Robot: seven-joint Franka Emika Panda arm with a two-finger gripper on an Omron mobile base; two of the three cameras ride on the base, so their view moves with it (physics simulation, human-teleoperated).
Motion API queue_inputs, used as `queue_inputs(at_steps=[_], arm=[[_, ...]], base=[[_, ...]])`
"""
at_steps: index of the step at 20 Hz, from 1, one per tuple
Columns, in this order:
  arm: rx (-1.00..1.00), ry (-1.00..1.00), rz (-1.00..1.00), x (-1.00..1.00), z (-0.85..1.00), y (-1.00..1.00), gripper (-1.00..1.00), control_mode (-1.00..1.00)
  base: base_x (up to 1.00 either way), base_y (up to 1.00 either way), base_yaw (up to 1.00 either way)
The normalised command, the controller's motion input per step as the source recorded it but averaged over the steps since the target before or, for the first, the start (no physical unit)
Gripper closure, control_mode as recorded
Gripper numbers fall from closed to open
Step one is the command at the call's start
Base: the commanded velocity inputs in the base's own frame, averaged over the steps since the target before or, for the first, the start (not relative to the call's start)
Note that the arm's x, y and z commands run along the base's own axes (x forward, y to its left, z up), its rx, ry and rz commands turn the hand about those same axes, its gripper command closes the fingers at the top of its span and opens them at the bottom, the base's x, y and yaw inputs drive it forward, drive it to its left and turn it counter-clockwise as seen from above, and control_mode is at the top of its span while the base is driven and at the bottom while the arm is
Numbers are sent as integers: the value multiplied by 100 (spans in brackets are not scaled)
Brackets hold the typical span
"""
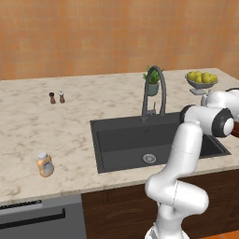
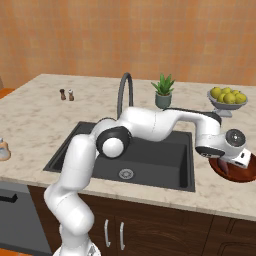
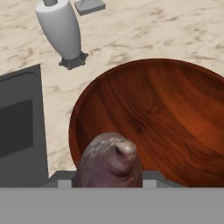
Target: Pick the potato from the sink and place it in the bowl. Then pick the bowl and place it in the microwave. Then close the microwave door and press the start button.
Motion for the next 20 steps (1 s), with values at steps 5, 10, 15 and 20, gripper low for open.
queue_inputs(at_steps=[5,10,15,20], arm=[[0,1,0,17,-29,1,-100,-100],[0,-2,-1,-7,-1,0,-100,-100],[0,-1,-5,-12,41,0,-100,-100],[3,5,-25,-60,32,0,-100,-100]], base=[[0,0,0],[0,0,0],[0,0,0],[0,0,0]])
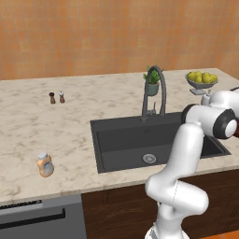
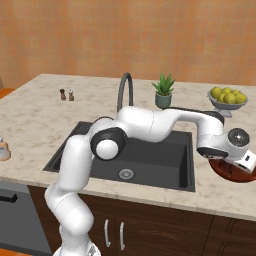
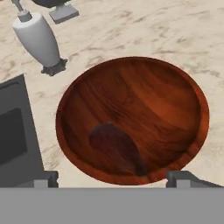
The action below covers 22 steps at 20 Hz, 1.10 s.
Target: Pick the potato from the sink and place it in the bowl. Then pick the bowl and place it in the microwave. Then close the microwave door and press the start button.
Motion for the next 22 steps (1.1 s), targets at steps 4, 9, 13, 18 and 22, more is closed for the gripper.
queue_inputs(at_steps=[4,9,13,18,22], arm=[[9,6,-36,-61,0,0,-100,-100],[21,0,-21,-21,0,-17,-100,-100],[27,0,-3,-2,-8,-19,-100,-100],[35,0,-3,-4,-7,-41,-100,-100],[26,0,-12,6,0,-36,-100,-100]], base=[[0,0,0],[0,0,0],[0,0,0],[0,0,0],[0,0,0]])
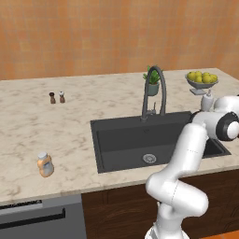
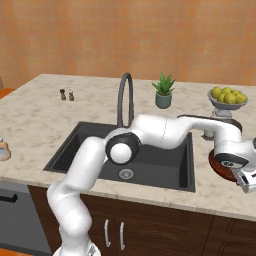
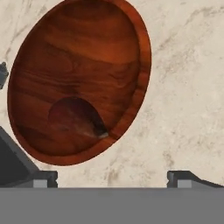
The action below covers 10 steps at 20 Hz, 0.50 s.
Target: Pick the potato from the sink and place it in the bowl. Then pick the bowl and place it in the microwave. Then close the microwave door and press the start button.
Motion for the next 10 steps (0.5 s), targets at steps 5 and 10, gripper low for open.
queue_inputs(at_steps=[5,10], arm=[[18,0,-10,1,-26,-14,-100,-100],[12,0,-9,0,-28,0,-100,-100]], base=[[0,0,0],[0,0,0]])
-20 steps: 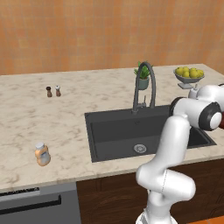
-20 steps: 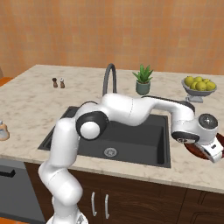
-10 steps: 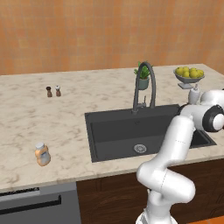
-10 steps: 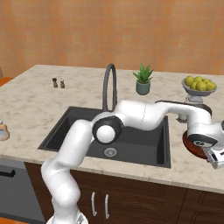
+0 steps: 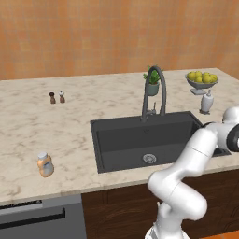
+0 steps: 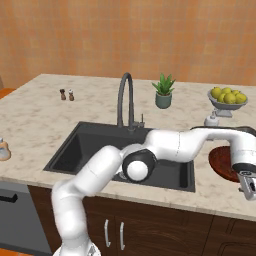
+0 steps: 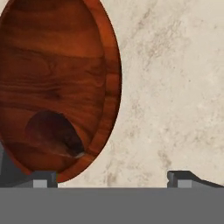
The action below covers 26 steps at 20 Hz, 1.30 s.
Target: Pick the potato from the sink and place it in the bowl. Then pick the bowl and place it in the microwave. Then close the microwave door and press the start button.
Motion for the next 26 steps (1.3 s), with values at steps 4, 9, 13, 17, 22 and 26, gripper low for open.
queue_inputs(at_steps=[4,9,13,17,22,26], arm=[[6,0,-11,18,-21,1,-100,-100],[4,-1,-11,24,-27,3,-100,-100],[5,-4,-11,11,-18,0,-100,-100],[4,-3,-11,11,-25,0,-100,-100],[2,-3,-11,13,-25,5,-100,-100],[1,-4,-11,9,-16,6,100,-100]], base=[[0,0,0],[0,0,0],[0,0,0],[0,0,0],[0,0,0],[0,0,0]])
